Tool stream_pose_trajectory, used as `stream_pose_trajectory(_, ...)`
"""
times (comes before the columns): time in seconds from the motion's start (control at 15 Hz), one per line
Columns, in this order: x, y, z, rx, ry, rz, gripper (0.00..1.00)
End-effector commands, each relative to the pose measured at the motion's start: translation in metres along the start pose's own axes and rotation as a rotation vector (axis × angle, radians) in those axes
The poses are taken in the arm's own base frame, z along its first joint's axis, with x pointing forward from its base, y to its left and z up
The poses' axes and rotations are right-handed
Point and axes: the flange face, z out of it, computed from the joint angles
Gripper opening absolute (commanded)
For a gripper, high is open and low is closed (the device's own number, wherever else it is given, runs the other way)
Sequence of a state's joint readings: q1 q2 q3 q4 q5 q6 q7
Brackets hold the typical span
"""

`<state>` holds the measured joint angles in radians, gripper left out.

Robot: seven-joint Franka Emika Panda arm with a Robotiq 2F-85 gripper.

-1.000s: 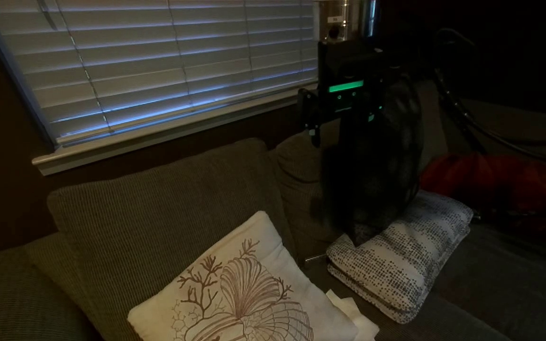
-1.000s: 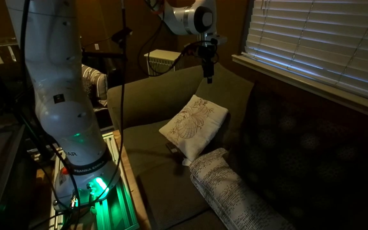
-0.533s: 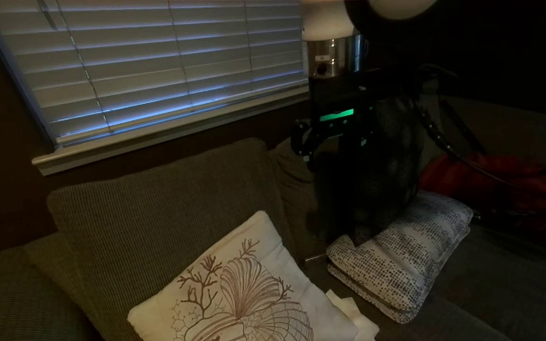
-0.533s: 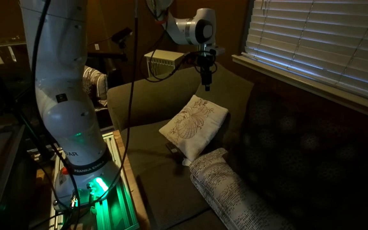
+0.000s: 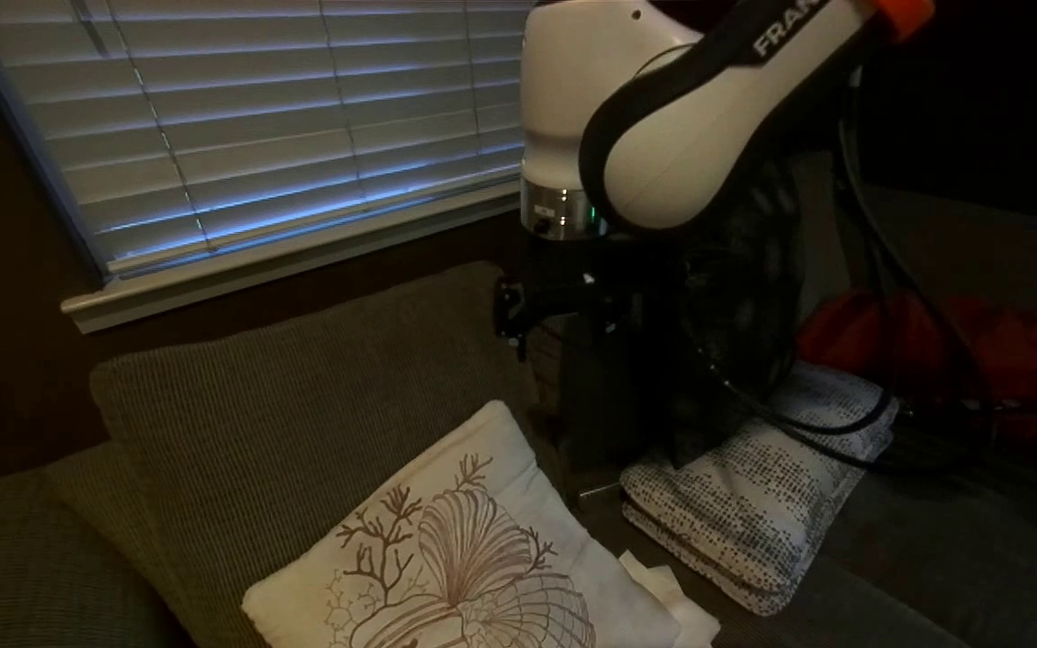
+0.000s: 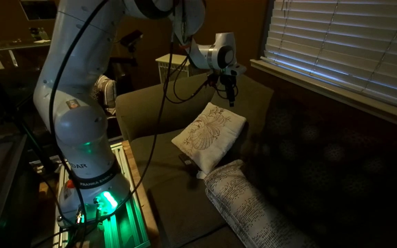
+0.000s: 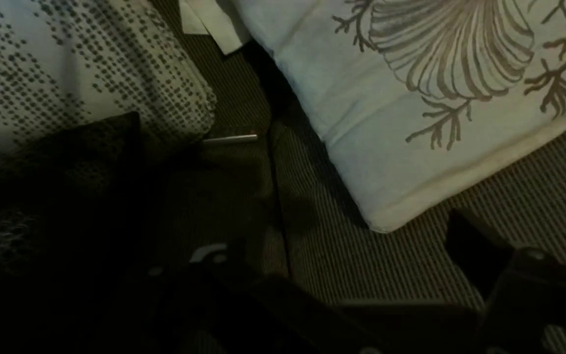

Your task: Put the pillow on the stack of pillows

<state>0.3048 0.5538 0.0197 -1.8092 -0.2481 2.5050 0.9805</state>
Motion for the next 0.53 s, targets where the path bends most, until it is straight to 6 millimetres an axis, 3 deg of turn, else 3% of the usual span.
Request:
stream_pose_trajectory(0.0,0.017,-0.025,0.026,0.035,0.072,0.056,1.00)
stream_pose_trajectory(0.47,0.027,-0.046,0.077,0.042,0.008,0.058,1.00)
